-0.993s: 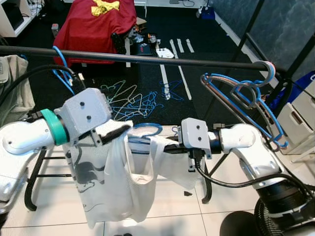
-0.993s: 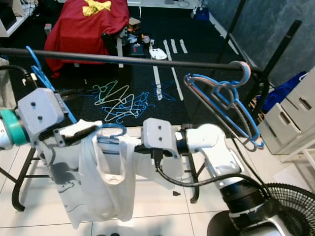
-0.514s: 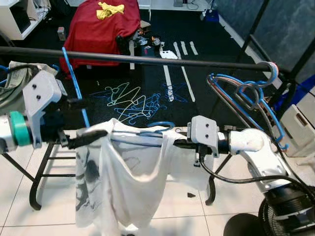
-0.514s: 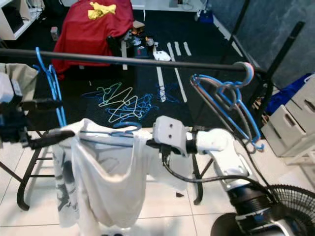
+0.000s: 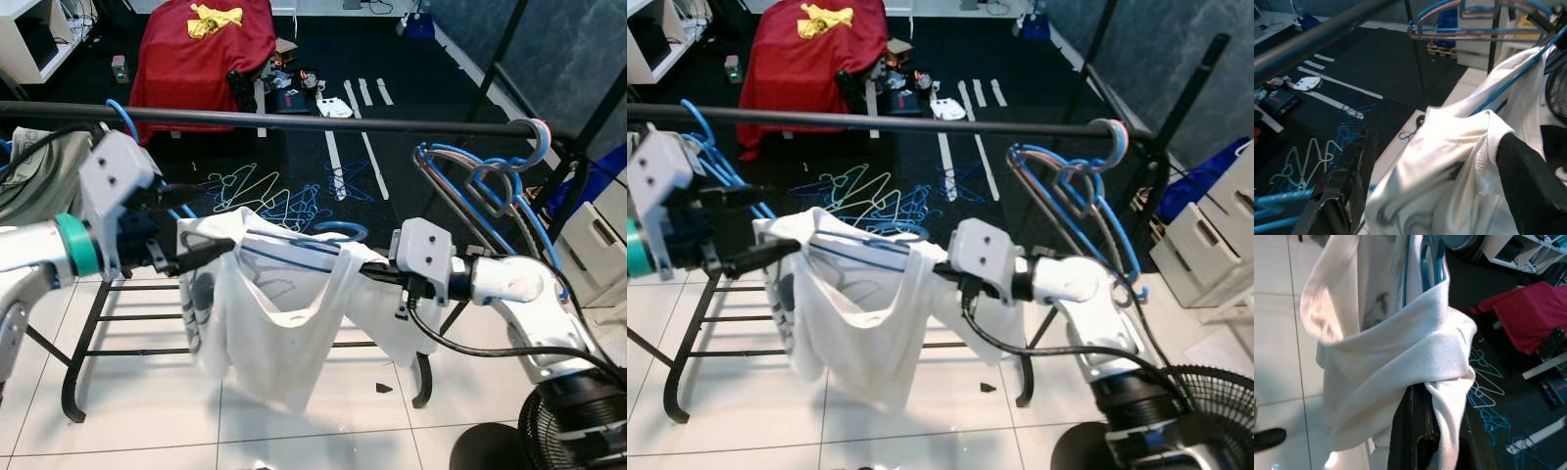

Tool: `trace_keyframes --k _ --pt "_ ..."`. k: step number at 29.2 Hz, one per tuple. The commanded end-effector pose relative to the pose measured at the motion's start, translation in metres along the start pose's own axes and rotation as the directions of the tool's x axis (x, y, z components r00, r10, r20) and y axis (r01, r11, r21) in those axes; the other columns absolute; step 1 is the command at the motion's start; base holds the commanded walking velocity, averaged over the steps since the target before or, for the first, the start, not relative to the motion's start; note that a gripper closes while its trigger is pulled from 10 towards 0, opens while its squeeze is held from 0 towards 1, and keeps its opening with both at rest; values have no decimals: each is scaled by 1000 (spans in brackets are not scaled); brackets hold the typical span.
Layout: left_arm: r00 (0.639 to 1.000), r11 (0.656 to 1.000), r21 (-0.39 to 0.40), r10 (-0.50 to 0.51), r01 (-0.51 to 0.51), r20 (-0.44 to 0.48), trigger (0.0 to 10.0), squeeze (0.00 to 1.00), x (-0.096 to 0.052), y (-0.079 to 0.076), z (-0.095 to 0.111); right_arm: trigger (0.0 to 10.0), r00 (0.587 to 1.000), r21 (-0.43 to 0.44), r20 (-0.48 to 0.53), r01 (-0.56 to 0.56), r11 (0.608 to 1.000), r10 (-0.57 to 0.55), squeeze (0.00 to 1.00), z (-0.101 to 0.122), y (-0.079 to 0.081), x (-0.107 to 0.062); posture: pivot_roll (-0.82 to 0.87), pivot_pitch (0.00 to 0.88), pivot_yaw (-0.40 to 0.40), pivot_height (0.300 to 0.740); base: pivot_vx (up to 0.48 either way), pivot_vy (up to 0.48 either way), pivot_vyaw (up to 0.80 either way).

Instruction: Hang hanger

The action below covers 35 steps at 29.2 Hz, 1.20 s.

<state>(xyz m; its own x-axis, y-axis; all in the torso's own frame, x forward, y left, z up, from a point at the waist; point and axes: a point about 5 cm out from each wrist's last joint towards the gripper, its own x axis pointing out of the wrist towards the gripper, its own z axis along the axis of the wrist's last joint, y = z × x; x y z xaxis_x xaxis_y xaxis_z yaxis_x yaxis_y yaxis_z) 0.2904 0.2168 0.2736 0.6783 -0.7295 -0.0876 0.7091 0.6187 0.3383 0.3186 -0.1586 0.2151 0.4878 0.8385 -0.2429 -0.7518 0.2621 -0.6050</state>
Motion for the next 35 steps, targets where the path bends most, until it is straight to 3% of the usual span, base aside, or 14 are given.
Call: trace_keyframes --k 1,2,3,9,11,15,20,21,22,25,26,28,34,35 --pt "999 999 -8 -37 37 12 10000 0 -5 3 5 0 1000 -30 5 -11 999 11 0 2 1 -5 -9 29 109 740 0 0 0" --pt "999 999 -8 -37 37 12 10000 0 -5 3 5 0 1000 -30 5 -11 999 11 0 2 1 -5 -9 29 109 740 0 0 0" --pt "985 985 -22 -171 172 13 10000 0 -13 1 12 0 999 -53 -14 -31 998 30 0 1 2 -8 -11 26 116 740 0 0 0" --pt "975 974 -22 -224 224 -2 10000 0 -15 -1 12 0 999 -63 -21 -31 998 30 0 1 2 -9 -11 26 117 740 0 0 0" --pt "942 943 -11 -333 333 -48 10000 0 -10 -15 7 0 1000 -87 -28 -12 996 10 0 2 -5 -8 -14 23 133 740 0 0 0" --pt "944 944 26 -329 330 -15 10000 0 11 -32 6 0 1000 -98 -9 -3 995 2 0 7 -9 -2 -14 20 135 740 0 0 0" --pt "958 957 32 -287 287 6 10000 0 19 -35 7 0 1000 -99 1 -8 995 8 0 9 -8 1 -16 16 135 740 0 0 0" --pt "963 959 -92 -262 266 59 10000 0 24 -35 9 0 1000 -99 9 -17 995 18 0 10 -6 3 -15 11 136 740 0 0 0" --pt "954 930 -221 -273 294 120 10000 0 25 -36 13 0 1000 -99 14 -24 995 25 0 10 -4 5 -11 6 138 740 0 0 0" --pt "954 930 -221 -273 294 120 10000 0 25 -36 13 0 1000 -99 14 -24 995 25 0 10 -4 5 -11 6 138 740 0 0 0" --pt "940 896 -292 -293 333 173 10000 0 24 -36 19 0 999 -98 17 -26 995 28 0 10 -3 6 -11 0 142 740 0 0 0" --pt "932 880 -317 -303 354 200 10000 0 23 -32 23 0 999 -97 21 -26 995 29 0 10 -2 6 -12 0 147 740 0 0 0" --pt "945 922 -207 -310 326 110 10000 0 12 -18 19 0 1000 -120 21 -2 993 4 0 10 -6 4 -9 0 155 740 0 0 0" --pt "952 943 -132 -302 306 49 10000 0 8 -12 17 0 1000 -143 19 6 990 -3 0 12 -9 3 -6 0 158 740 0 0 0"
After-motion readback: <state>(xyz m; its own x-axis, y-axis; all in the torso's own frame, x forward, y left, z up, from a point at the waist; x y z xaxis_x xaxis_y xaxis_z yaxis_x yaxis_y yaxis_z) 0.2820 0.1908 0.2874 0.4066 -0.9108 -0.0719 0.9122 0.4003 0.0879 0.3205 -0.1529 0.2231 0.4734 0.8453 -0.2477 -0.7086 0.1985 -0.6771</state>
